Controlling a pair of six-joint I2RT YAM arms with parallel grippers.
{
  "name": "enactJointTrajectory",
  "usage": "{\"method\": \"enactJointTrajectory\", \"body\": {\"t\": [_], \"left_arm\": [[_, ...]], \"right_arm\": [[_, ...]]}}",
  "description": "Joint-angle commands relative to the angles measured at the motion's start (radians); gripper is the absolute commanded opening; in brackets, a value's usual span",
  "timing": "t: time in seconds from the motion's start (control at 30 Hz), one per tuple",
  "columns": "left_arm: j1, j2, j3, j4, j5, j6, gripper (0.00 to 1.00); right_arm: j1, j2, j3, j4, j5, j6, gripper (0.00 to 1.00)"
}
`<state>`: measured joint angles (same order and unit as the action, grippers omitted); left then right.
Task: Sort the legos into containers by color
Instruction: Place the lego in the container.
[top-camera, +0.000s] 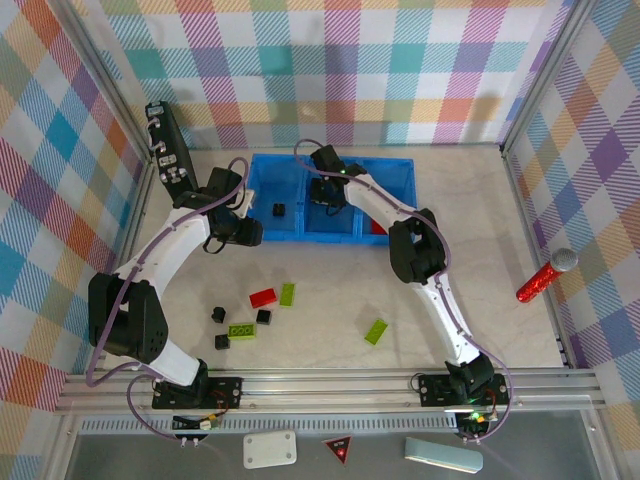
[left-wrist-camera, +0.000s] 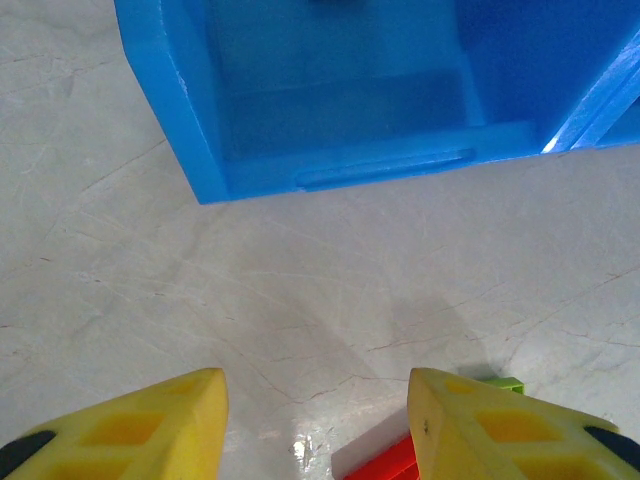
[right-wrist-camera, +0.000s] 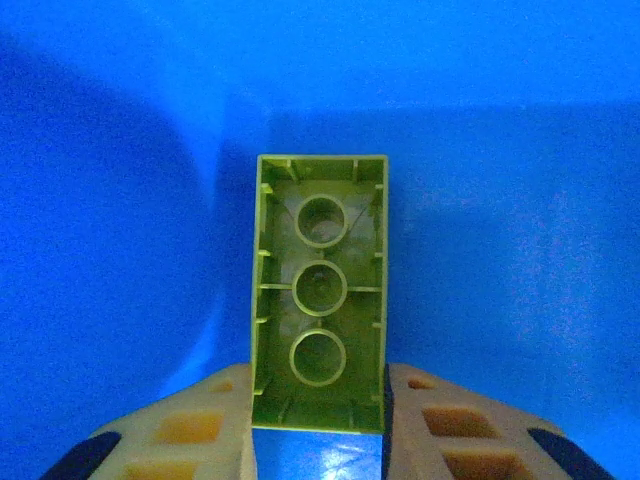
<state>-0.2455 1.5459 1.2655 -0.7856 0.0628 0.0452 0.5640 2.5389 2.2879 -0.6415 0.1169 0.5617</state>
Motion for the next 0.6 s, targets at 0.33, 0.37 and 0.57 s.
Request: {"method": "enactJointTrajectory", "body": {"t": [0.33,0.37,0.57], "left_arm": [[0.009,0.001,0.014,-0.023,0.006,-0.005,0.51],[0.009,0.000,0.014,-0.023,0.006,-0.005,0.51],[0.009,0.009,0.015,-0.024,0.006,-0.006,0.51]], "right_arm": [[-0.012,-0.021,-0.022,0.024,-0.085,-0.006,0.46],[-0.012,-0.028,-0.022,0.019,-0.087,-0.009,0.47],[-0.012,-0.084,-0.061,0.025,-0.117,-0.026,0.45]]}}
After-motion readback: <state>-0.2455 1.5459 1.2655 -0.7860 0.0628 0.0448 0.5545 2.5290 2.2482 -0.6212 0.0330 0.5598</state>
